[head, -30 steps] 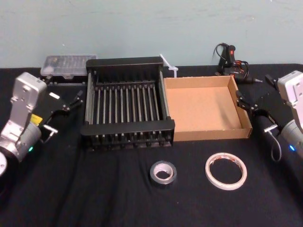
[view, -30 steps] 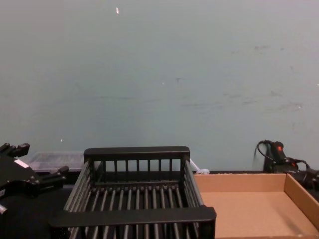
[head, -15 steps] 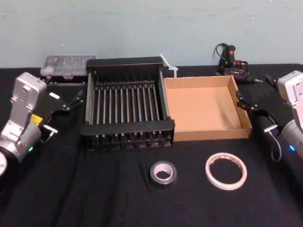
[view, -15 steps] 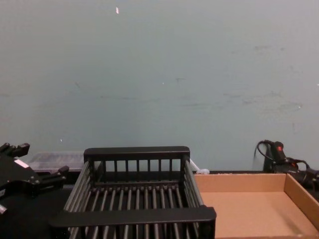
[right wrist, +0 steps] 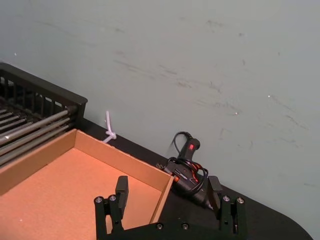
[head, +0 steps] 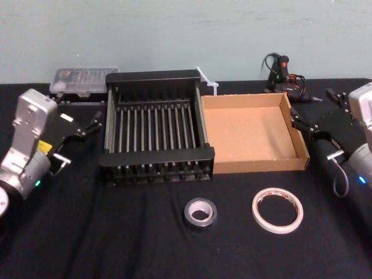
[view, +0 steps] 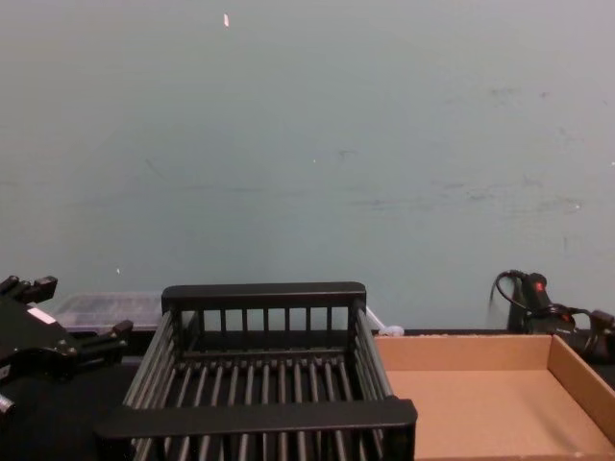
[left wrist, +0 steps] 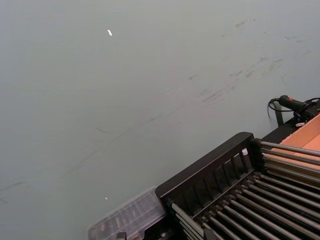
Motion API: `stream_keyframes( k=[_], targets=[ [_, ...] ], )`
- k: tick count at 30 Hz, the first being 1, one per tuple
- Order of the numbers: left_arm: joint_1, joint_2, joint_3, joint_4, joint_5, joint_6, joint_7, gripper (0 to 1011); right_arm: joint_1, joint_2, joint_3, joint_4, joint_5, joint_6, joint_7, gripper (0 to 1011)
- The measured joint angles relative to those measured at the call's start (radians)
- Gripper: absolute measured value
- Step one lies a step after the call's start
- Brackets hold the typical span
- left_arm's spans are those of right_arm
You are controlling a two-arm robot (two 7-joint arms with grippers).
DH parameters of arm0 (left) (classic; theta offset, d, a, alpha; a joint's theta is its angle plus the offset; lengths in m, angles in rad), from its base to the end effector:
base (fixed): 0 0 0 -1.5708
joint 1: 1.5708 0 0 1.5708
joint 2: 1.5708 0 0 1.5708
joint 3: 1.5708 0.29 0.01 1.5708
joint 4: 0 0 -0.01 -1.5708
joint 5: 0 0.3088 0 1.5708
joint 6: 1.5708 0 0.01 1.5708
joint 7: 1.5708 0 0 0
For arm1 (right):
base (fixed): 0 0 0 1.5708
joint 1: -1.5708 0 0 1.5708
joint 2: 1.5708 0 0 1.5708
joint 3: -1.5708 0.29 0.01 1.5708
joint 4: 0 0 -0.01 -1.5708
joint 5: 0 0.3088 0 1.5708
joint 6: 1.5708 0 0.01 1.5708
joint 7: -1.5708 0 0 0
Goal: Pick up the white tape and place it into the black box , Pick up the silver tape and place it into the brown box.
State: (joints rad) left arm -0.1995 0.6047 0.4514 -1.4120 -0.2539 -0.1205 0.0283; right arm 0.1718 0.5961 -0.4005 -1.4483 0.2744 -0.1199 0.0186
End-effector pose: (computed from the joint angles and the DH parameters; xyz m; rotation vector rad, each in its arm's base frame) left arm 0.3581 0.0827 -0.3023 0.3045 -0.2850 1.2480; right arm 0.3552 -0.0849 -0.2941 -0.2592 -0.2646 -1.2326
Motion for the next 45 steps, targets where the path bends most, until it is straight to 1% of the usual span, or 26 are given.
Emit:
stream_keyframes(
  k=[3,6,10,16,17,23,28,30,35,39,45],
  targets=[
    [0.000,0.000,0.000,0.000,0.000,0.000,0.000,1001,-0.012,0.005,0.012,-0.016,0.011,0.006,0.015,1002],
    [0.000,0.000,0.000,0.000,0.000,0.000,0.000,1001,-0.030,0.016,0.029,-0.043,0.033,0.021,0.038,1002],
    [0.000,0.000,0.000,0.000,0.000,0.000,0.000,1001,-0.059,0.037,0.054,-0.082,0.067,0.053,0.072,1002],
    [0.000,0.000,0.000,0.000,0.000,0.000,0.000,1001,-0.132,0.084,0.100,-0.164,0.122,0.115,0.123,1002],
    [0.000,0.000,0.000,0.000,0.000,0.000,0.000,1001,-0.132,0.084,0.100,-0.164,0.122,0.115,0.123,1002],
    [0.000,0.000,0.000,0.000,0.000,0.000,0.000,1001,-0.204,0.124,0.137,-0.232,0.163,0.173,0.170,1002],
    [0.000,0.000,0.000,0.000,0.000,0.000,0.000,1001,-0.241,0.141,0.155,-0.267,0.187,0.210,0.201,1002],
    [0.000,0.000,0.000,0.000,0.000,0.000,0.000,1001,-0.255,0.149,0.159,-0.281,0.199,0.232,0.221,1002],
    [0.000,0.000,0.000,0.000,0.000,0.000,0.000,1001,-0.265,0.157,0.157,-0.291,0.209,0.277,0.261,1002],
    [0.000,0.000,0.000,0.000,0.000,0.000,0.000,1001,-0.251,0.155,0.136,-0.282,0.203,0.320,0.294,1002],
    [0.000,0.000,0.000,0.000,0.000,0.000,0.000,1001,-0.233,0.140,0.118,-0.259,0.190,0.354,0.326,1002]
  ],
)
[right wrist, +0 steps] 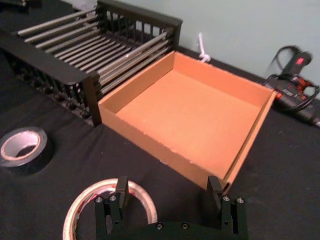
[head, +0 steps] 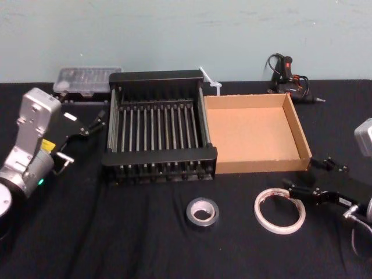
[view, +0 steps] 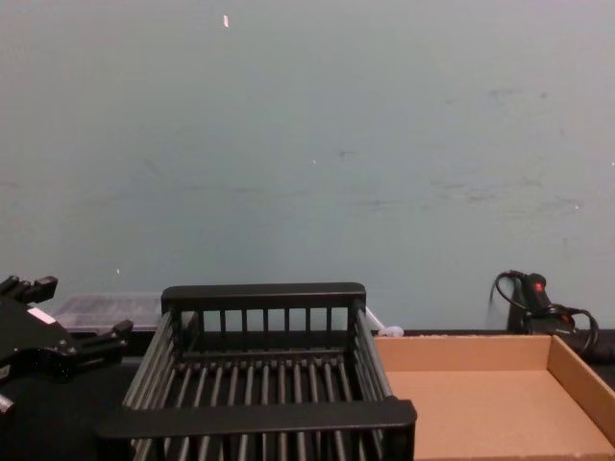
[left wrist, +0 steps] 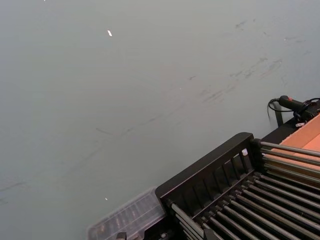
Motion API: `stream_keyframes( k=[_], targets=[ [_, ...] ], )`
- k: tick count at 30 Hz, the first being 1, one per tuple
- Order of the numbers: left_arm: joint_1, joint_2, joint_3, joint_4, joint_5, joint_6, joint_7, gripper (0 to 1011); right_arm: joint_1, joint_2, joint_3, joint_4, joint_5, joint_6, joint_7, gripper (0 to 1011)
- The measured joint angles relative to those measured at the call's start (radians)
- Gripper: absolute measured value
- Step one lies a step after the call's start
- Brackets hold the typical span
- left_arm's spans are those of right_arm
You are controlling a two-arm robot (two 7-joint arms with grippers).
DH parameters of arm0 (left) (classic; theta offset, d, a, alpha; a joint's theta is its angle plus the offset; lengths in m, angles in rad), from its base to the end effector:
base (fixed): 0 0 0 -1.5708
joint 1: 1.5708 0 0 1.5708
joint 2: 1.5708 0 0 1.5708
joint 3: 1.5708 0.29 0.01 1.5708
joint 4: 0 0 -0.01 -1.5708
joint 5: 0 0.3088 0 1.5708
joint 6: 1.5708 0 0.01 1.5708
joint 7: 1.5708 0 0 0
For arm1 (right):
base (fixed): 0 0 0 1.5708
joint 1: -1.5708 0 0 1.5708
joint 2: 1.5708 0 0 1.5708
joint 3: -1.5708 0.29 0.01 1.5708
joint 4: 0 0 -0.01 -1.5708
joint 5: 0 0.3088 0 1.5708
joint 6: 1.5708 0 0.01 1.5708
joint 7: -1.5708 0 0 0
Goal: Pick up the white tape and place it into the black box , Pick up the silver tape and place it into the brown box.
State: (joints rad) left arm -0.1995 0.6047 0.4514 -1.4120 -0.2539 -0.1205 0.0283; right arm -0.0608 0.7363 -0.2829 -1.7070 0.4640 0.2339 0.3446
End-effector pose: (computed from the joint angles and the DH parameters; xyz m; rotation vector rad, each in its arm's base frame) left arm 0.3581 0.0827 -0.3023 0.3045 -0.2850 1.2480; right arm 0.2979 -0.1053 -0.2723 -0.4362 0.1210 -0.9173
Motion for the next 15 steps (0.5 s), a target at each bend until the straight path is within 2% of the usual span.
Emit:
stream_keyframes(
  k=[15],
  targets=[
    [0.000,0.000,0.000,0.000,0.000,0.000,0.000,1001,0.049,-0.032,-0.045,0.062,-0.051,0.056,0.074,1002]
  ],
)
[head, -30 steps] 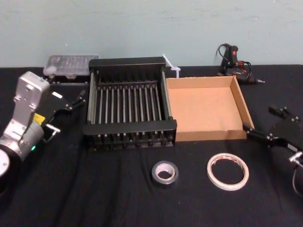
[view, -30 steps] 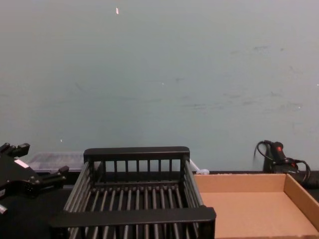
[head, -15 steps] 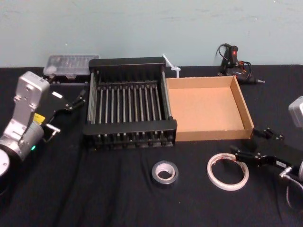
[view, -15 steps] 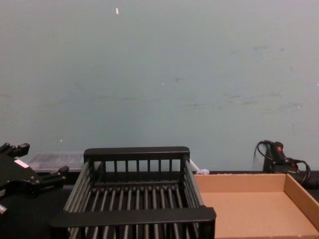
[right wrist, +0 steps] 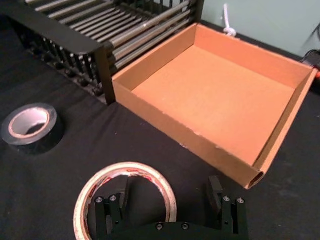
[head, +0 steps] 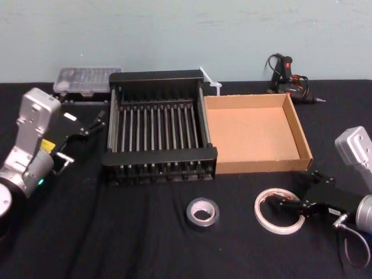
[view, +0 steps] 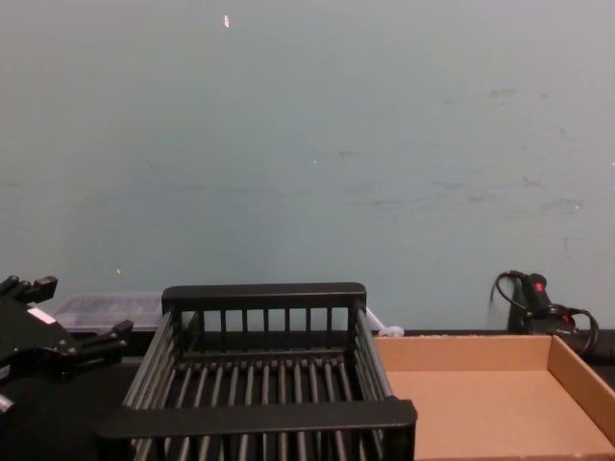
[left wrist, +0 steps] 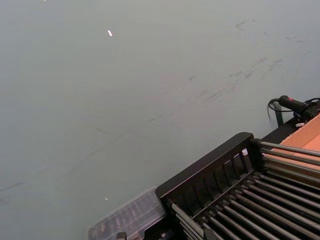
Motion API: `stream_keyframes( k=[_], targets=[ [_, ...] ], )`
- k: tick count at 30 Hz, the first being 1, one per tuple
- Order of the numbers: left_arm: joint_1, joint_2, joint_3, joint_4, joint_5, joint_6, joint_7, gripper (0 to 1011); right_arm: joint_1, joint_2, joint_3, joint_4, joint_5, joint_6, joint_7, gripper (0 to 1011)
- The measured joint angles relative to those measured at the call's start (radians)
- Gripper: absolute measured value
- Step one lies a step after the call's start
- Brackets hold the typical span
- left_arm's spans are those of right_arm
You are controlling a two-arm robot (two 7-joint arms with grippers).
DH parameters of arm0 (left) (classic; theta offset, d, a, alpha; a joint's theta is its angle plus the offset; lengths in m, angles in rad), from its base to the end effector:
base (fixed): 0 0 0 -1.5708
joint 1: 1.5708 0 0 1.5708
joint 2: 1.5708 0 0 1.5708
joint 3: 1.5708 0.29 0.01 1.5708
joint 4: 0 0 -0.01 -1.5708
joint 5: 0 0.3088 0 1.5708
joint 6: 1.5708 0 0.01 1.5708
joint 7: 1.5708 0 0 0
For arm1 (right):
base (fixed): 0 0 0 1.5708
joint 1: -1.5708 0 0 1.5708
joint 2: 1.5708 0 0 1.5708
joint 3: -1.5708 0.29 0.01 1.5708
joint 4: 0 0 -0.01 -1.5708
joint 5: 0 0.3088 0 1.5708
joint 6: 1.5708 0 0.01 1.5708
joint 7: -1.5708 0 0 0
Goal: Pick up the white tape and place it into the black box , Pick up the silver tape and place it into the brown box.
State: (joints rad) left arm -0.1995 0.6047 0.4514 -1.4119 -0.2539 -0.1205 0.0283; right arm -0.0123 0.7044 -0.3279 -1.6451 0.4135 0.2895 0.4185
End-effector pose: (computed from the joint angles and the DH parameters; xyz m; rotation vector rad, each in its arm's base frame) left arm 0.3581 0.0827 -0.3023 0.3046 -0.2850 1.2480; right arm 0.3071 -0.0992 -0.2856 -0.5044 0.1738 -0.8474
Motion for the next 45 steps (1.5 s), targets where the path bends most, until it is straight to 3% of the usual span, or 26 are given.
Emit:
stream_keyframes(
  k=[20,45],
  targets=[
    [0.000,0.000,0.000,0.000,0.000,0.000,0.000,1001,0.019,-0.006,-0.020,0.023,-0.022,0.026,0.044,1002],
    [0.000,0.000,0.000,0.000,0.000,0.000,0.000,1001,0.030,-0.012,-0.028,0.040,-0.022,0.036,0.050,1000]
  ],
)
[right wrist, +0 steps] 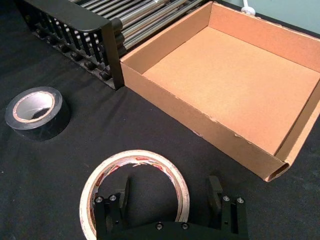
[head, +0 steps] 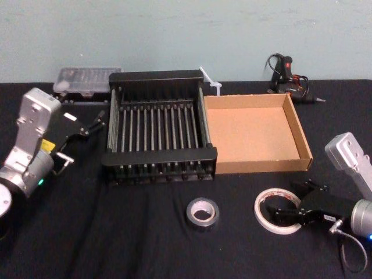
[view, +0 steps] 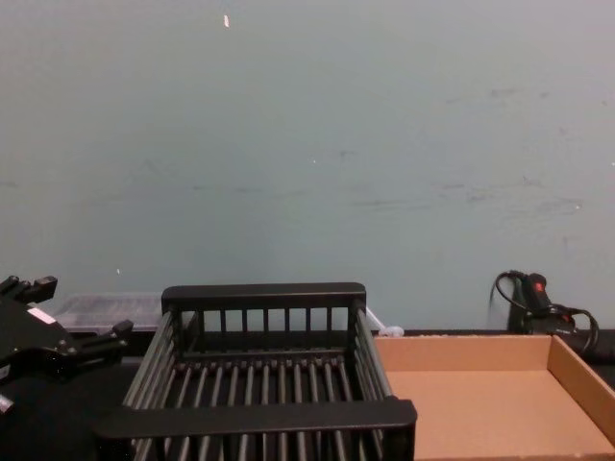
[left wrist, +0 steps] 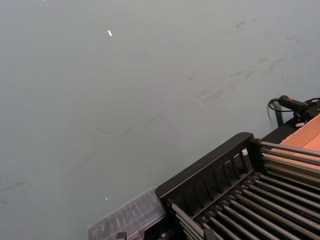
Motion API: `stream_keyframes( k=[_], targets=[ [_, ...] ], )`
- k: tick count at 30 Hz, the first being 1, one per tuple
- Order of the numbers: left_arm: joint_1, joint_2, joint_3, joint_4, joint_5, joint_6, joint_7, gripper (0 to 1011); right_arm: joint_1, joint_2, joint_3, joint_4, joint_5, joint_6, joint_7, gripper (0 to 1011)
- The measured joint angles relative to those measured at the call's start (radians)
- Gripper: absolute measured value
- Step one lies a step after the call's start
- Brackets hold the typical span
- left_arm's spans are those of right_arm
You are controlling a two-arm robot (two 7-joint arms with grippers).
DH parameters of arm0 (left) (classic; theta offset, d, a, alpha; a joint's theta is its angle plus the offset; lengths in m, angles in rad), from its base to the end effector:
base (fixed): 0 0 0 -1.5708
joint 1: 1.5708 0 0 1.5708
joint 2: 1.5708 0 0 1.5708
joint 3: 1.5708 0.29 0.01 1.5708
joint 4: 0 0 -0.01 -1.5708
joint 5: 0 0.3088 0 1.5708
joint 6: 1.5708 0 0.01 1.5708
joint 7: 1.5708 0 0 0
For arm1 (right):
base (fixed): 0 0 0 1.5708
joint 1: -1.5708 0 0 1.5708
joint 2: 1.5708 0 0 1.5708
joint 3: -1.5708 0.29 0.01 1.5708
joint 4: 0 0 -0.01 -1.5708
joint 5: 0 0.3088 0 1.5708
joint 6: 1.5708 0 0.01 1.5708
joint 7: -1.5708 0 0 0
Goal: Pick up the white tape and place it into the black box , Pick up the silver tape and place it into the brown box.
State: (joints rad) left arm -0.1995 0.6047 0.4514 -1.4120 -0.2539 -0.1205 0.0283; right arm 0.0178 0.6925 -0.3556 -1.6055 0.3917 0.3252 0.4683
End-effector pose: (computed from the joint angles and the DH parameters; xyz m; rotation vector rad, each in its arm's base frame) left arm 0.3581 0.0827 -0.3023 0.3045 -0.2850 1.2480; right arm 0.3128 -0.0975 -0.2929 -0.5466 0.2139 -0.8008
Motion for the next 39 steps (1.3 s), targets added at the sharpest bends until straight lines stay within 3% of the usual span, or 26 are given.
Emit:
stream_keyframes(
  k=[17,32,35,39],
  targets=[
    [0.000,0.000,0.000,0.000,0.000,0.000,0.000,1001,-0.001,0.001,0.001,-0.001,0.001,-0.001,-0.001,967],
    [0.000,0.000,0.000,0.000,0.000,0.000,0.000,1002,-0.001,0.001,0.001,-0.002,0.001,-0.001,-0.001,568],
    [0.000,0.000,0.000,0.000,0.000,0.000,0.000,1001,-0.001,0.001,0.001,-0.002,0.001,-0.001,-0.001,424],
    [0.000,0.000,0.000,0.000,0.000,0.000,0.000,1001,-0.001,0.001,0.001,-0.002,0.001,-0.001,-0.001,303]
  ],
)
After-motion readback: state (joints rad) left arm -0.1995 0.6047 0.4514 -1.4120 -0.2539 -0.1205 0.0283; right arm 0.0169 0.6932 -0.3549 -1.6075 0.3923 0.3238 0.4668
